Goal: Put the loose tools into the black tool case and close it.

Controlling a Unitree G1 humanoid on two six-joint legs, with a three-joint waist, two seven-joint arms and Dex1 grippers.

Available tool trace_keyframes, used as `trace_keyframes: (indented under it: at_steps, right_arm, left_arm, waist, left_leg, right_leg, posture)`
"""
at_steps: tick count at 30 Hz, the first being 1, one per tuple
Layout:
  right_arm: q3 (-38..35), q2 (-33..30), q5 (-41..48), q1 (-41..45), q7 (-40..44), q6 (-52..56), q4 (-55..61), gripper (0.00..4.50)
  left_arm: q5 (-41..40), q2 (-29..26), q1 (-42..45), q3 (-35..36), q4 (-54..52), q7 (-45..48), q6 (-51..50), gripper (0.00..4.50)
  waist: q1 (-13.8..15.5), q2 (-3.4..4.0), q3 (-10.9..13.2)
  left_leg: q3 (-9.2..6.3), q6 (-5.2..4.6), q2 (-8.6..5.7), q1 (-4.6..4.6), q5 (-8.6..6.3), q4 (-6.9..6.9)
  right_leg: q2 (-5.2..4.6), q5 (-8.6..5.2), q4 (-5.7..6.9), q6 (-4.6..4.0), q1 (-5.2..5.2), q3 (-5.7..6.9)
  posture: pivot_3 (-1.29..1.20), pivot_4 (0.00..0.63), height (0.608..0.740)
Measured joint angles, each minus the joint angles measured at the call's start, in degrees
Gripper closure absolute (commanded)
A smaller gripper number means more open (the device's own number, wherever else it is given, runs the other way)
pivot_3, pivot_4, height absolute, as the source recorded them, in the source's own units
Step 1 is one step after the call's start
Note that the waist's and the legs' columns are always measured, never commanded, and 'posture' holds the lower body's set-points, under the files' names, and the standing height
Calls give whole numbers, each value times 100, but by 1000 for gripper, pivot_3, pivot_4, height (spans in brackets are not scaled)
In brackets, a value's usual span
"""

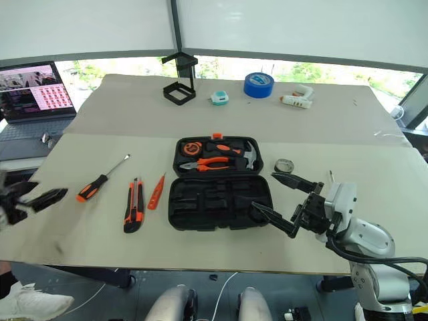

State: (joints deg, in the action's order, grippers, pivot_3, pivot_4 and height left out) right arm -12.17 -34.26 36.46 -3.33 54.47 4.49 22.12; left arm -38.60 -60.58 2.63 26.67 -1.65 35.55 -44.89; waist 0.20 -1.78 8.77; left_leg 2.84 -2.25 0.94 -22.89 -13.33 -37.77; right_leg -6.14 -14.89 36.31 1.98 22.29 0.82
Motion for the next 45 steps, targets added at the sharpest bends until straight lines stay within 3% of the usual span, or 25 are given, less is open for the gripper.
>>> trace_keyframes:
  at_steps: [5,8,15,16,20,24,27,30,35,37,45]
  right_arm:
    - [46,2,-88,-9,4,2,-2,22]
    - [22,0,-102,-52,2,1,-2,0]
    - [-195,-2,-131,-454,66,-16,16,0]
    - [-206,-3,-132,-457,86,-27,16,0]
    - [-276,-75,-137,-404,224,-66,-39,0]
    - [-464,-208,-149,-54,306,-200,-388,0]
    - [-570,-540,-232,133,541,-286,-892,0]
    - [-627,-790,-391,391,827,-422,-1471,0]
    - [-569,-917,-594,743,1243,-658,-2041,0]
    - [-464,-897,-596,752,1278,-657,-2036,0]
    - [-475,-808,-594,229,1166,-656,-1742,0]
  left_arm:
    - [1019,113,1624,-1803,1460,365,42,0]
    - [1425,282,2092,-2365,2073,649,120,717]
    - [1905,298,2447,-2585,2438,1229,239,3471]
    - [1929,281,2441,-2588,2435,1300,247,3641]
    - [1930,267,2476,-2565,2234,1801,544,3636]
    - [1799,272,3034,-2624,1310,2540,860,3636]
    - [1798,477,3542,-3036,494,3009,977,3636]
    - [1963,1018,3842,-3804,-26,3185,974,3636]
    - [2891,2233,4510,-5155,191,2831,983,3636]
    - [3283,2470,4611,-5522,391,2662,1090,3636]
    - [3961,2759,4677,-5909,621,2516,1174,3636]
  waist:
    - [-72,-2,1]
    - [-79,-4,3]
    - [-16,-6,3]
    - [-13,-6,3]
    - [-1,-15,8]
    - [79,-29,16]
    - [103,-27,16]
    - [85,-26,16]
    - [35,-27,17]
    - [4,-26,16]
    - [43,-23,18]
  left_leg:
    - [13,4,1,-13,0,1]
    - [18,7,1,-31,2,-5]
    - [24,8,3,-31,3,-9]
    - [24,7,3,-31,3,-9]
    - [25,9,5,-43,5,-14]
    - [23,7,1,-64,5,-41]
    - [31,-6,-6,-64,-3,-57]
    - [36,-10,-9,-64,-5,-68]
    - [25,-14,3,-88,-7,-105]
    - [26,-15,4,-88,-7,-102]
    - [25,-18,5,-89,-9,-111]
  right_leg:
    - [20,-1,28,1,29,-9]
    - [19,-2,43,2,53,-13]
    - [11,-3,49,3,57,-24]
    - [11,-3,49,3,58,-24]
    - [11,-2,59,3,72,-24]
    - [6,-2,63,3,76,-18]
    - [4,-3,59,6,66,-23]
    - [9,-1,64,10,64,-27]
    - [42,0,76,11,77,-33]
    - [47,0,77,10,81,-43]
    - [45,4,78,16,79,-47]
  posture:
    - [0,150,740]
    - [0,150,740]
    - [0,150,740]
    - [0,150,740]
    - [0,150,740]
    - [0,150,740]
    - [0,150,740]
    - [0,150,740]
    - [0,150,740]
    - [0,150,740]
    - [0,150,740]
